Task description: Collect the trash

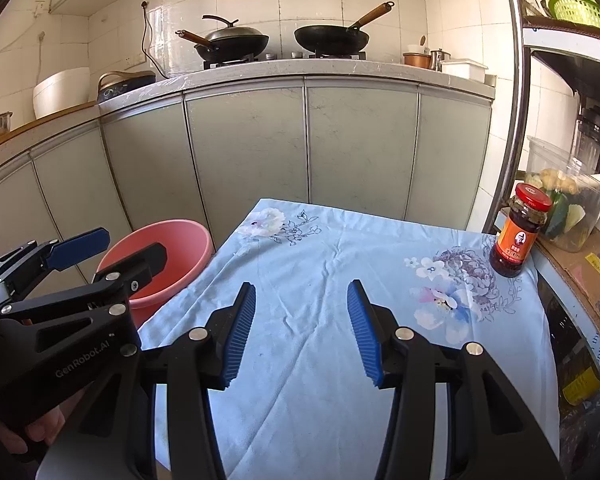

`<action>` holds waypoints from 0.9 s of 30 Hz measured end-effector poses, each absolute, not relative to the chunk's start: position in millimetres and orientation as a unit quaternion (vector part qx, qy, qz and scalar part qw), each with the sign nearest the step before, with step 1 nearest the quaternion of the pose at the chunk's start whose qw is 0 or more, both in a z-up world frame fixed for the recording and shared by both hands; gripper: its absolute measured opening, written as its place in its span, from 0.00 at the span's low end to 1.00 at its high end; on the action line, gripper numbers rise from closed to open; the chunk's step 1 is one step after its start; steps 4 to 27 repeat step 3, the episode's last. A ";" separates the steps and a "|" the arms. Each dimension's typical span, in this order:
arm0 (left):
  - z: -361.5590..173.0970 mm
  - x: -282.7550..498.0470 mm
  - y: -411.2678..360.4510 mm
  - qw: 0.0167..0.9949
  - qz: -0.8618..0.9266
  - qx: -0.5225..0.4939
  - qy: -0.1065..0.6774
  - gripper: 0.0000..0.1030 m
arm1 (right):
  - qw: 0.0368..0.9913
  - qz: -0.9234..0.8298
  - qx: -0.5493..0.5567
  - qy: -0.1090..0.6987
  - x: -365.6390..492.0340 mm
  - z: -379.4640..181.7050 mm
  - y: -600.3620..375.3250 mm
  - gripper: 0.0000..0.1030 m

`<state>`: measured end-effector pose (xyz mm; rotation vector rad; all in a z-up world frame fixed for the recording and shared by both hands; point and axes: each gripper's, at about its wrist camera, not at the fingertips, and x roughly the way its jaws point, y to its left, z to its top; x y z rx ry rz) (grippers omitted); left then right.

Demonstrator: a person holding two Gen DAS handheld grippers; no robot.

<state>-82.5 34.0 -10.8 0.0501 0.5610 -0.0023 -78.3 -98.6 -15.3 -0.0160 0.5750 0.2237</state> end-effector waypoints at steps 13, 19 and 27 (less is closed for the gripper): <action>-11.0 -81.3 34.1 0.960 -0.002 0.025 0.278 0.62 | 0.953 0.110 -0.007 0.284 -78.0 -15.7 -98.8 0.47; -11.0 -81.3 34.1 0.960 -0.002 0.025 0.278 0.62 | 0.953 0.110 -0.007 0.284 -78.0 -15.7 -98.8 0.47; -11.0 -81.3 34.1 0.960 -0.002 0.025 0.278 0.62 | 0.953 0.110 -0.007 0.284 -78.0 -15.7 -98.8 0.47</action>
